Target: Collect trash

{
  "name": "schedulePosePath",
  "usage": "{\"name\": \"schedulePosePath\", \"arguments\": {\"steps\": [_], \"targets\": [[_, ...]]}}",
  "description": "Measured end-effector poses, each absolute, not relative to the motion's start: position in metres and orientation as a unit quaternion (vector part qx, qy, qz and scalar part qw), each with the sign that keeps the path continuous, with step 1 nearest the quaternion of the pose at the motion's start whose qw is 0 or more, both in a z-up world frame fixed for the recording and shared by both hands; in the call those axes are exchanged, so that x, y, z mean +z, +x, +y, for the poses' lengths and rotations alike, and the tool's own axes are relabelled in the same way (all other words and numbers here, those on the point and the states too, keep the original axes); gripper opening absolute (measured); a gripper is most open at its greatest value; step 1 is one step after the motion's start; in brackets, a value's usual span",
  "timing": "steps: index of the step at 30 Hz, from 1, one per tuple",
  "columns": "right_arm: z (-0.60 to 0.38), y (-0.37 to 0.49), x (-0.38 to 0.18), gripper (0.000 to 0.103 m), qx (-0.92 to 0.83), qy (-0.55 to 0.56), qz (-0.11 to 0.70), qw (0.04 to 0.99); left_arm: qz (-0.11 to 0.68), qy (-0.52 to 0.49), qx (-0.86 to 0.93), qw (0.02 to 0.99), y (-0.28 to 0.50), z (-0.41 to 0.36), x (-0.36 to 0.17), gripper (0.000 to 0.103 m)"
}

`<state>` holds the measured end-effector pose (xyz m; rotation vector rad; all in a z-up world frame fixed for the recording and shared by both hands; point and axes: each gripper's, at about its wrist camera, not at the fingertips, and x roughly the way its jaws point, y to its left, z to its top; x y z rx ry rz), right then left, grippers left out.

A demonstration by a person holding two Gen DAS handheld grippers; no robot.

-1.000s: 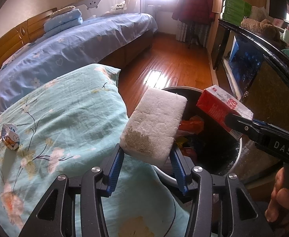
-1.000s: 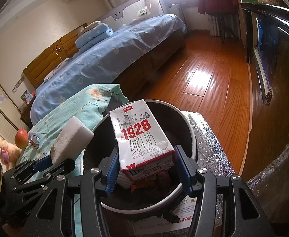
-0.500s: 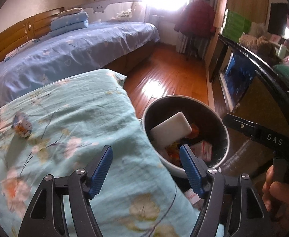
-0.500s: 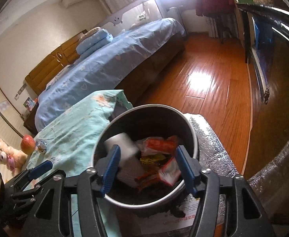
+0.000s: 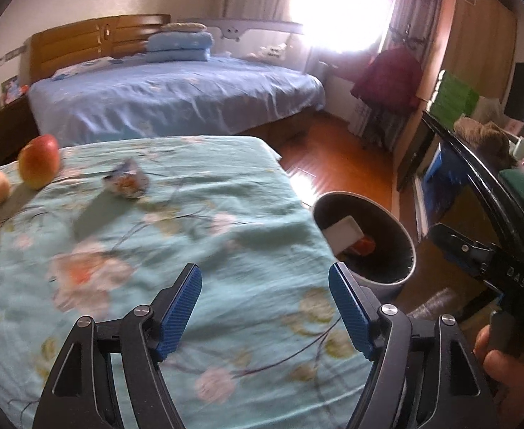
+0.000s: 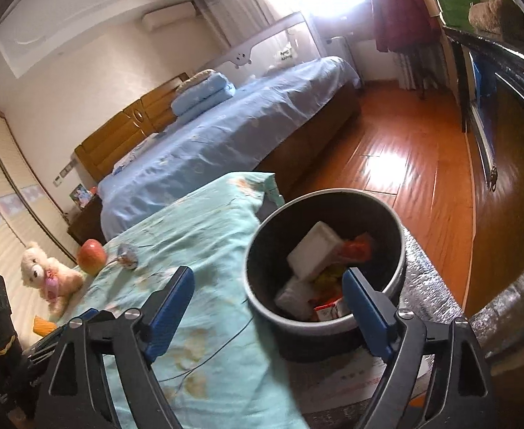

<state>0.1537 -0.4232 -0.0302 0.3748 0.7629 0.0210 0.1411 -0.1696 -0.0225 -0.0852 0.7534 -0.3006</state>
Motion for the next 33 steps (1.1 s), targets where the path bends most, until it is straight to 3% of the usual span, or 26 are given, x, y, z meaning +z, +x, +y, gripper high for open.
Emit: {"name": "schedulePosePath", "arguments": {"steps": [12, 15, 17, 33], "targets": [[-0.374, 0.134, -0.008, 0.087, 0.041, 0.14, 0.347, 0.926, 0.314, -0.04, -0.092, 0.944, 0.088, -0.125, 0.004, 0.075], [-0.359, 0.132, 0.014, 0.102, 0.039, 0.115, 0.324, 0.938, 0.284, -0.034, -0.057, 0.957, 0.072, -0.117, 0.013, 0.091], [-0.352, 0.128, 0.023, 0.103, 0.036, 0.108, 0.298, 0.948, 0.261, -0.027, -0.025, 0.965, 0.057, -0.113, 0.014, 0.102], [-0.311, 0.096, -0.004, 0.103, 0.039, 0.012, 0.235, 0.971, 0.196, 0.015, 0.036, 0.98, 0.013, -0.122, -0.017, 0.102]]}}
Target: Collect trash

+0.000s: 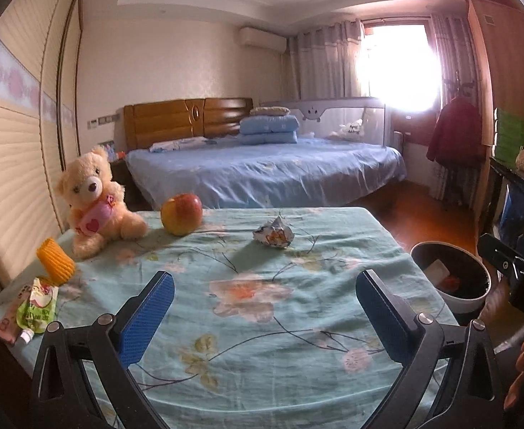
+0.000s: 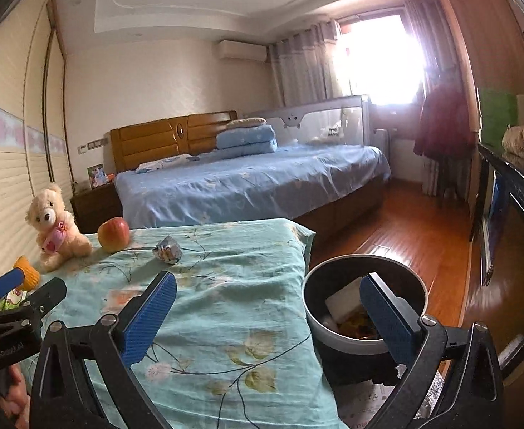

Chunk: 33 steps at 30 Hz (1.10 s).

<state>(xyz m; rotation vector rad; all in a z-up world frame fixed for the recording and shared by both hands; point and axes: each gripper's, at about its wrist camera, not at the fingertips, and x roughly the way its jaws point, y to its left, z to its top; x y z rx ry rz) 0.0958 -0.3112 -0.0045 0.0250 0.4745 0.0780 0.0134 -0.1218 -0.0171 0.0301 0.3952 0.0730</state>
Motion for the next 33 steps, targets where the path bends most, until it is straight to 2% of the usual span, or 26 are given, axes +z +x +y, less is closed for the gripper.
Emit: {"name": "schedulePosePath", "arguments": {"steps": [33], "targets": [[-0.292, 0.096, -0.014, 0.103, 0.068, 0.016, 0.259, 0.963, 0.192, 0.025, 0.05, 0.98, 0.016, -0.112, -0.024, 0.102]]}}
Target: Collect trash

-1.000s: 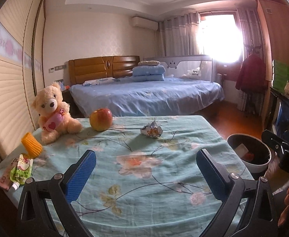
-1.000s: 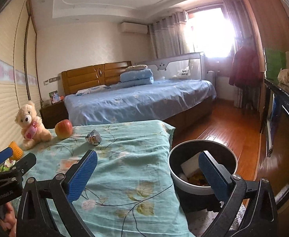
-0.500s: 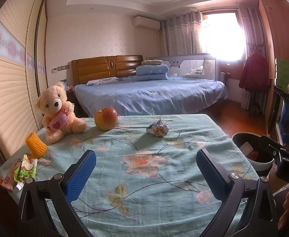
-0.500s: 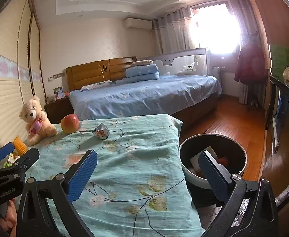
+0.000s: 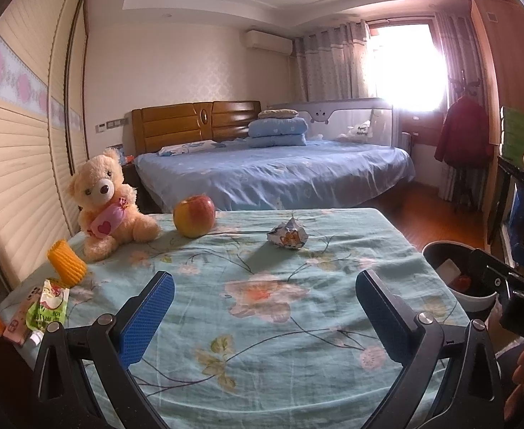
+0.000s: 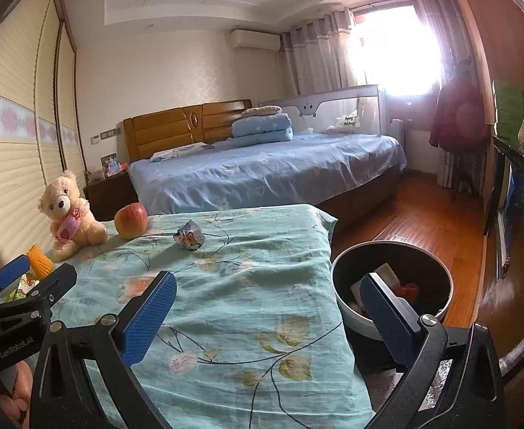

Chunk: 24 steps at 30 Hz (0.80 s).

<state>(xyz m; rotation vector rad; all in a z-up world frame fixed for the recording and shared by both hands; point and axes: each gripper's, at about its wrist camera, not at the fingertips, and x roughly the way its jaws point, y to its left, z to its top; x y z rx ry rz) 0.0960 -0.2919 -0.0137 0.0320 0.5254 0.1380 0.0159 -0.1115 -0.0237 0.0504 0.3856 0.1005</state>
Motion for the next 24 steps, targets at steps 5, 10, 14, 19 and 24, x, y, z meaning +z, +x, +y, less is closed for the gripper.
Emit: {"name": "schedulePosePath", "arguments": {"steps": [5, 10, 14, 19, 24], "targets": [[-0.293, 0.0957, -0.0136, 0.103, 0.068, 0.018, 0.257, 0.964, 0.192, 0.025, 0.045, 0.98, 0.0145, -0.1138, -0.0241, 0.102], [-0.293, 0.0955, -0.0133, 0.103, 0.068, 0.017, 0.258, 0.964, 0.193, 0.023, 0.043, 0.98, 0.0142, -0.1131, -0.0237, 0.102], [-0.2927, 0.0951, -0.0132, 0.103, 0.07, 0.017, 0.257, 0.964, 0.196, 0.024, 0.041, 0.979, 0.0144, -0.1133, -0.0238, 0.102], [-0.2923, 0.0948, -0.0125, 0.103, 0.07, 0.017, 0.257, 0.964, 0.197, 0.025, 0.041, 0.979, 0.0141, -0.1141, -0.0238, 0.102], [-0.2916, 0.0934, -0.0114, 0.103, 0.069, 0.019, 0.257, 0.964, 0.197, 0.025, 0.041, 0.979, 0.0141, -0.1143, -0.0238, 0.102]]}}
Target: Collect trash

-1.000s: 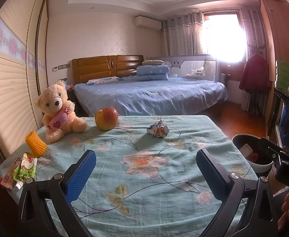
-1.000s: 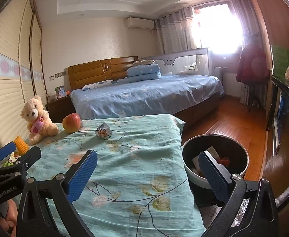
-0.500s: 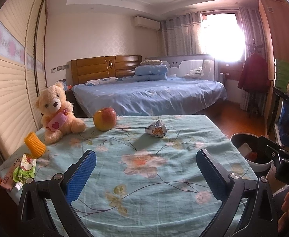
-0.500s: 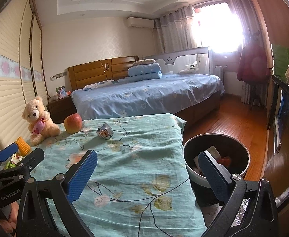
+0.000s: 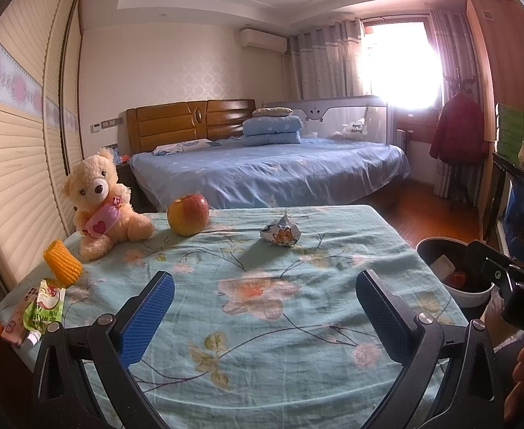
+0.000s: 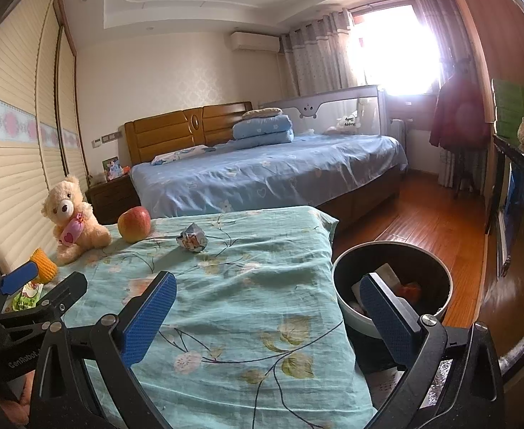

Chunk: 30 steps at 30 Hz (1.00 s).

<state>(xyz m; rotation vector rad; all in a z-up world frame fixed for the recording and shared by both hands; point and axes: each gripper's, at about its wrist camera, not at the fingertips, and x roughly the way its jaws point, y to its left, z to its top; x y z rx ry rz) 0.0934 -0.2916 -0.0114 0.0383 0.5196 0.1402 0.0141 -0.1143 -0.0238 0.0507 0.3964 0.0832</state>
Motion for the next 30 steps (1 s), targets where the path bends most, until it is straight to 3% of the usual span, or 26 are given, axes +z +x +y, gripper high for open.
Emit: {"name": "schedulePosePath", "arguments": {"steps": [30], "targets": [[-0.2892, 0.0875, -0.0083, 0.103, 0.073, 0.02, 0.255, 0.964, 0.199, 0.026, 0.038, 0.979, 0.0117, -0.1174, -0.0255, 0.103]]}}
